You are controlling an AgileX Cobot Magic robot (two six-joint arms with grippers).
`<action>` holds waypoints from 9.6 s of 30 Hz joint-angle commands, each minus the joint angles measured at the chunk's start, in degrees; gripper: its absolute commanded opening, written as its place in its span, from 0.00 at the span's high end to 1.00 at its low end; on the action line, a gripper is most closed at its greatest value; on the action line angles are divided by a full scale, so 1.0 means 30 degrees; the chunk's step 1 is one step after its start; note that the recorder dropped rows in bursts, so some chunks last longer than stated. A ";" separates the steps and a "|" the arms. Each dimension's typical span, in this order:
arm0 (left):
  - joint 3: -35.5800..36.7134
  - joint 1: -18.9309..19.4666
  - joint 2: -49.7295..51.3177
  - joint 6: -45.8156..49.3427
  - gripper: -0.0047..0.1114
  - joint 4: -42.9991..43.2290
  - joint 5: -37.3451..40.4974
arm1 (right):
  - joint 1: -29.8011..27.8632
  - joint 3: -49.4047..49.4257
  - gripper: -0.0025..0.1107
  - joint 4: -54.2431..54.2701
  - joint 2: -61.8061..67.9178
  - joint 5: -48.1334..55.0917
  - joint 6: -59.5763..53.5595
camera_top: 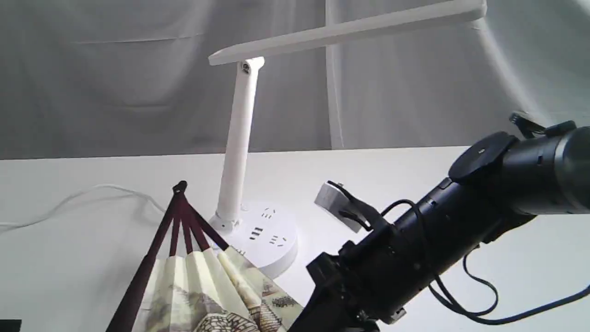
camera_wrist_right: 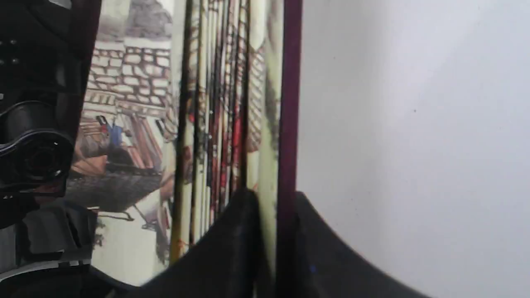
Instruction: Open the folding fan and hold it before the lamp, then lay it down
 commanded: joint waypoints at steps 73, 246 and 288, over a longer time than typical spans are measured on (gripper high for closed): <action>-1.1005 -0.8430 0.8857 -0.0395 0.96 -0.5434 0.0481 | -0.8077 0.3786 0.98 0.5066 -0.0841 -0.0878 -0.6486; -1.8426 -0.6908 1.0286 -0.0395 0.96 -0.6528 0.0481 | -1.5246 -0.5202 0.98 1.3142 -0.0625 -0.6737 -0.5716; -1.8426 -0.7131 1.0286 -0.0395 0.96 -0.7103 0.0481 | -1.5667 -0.6880 0.98 1.2725 -0.0625 -0.5991 -0.4802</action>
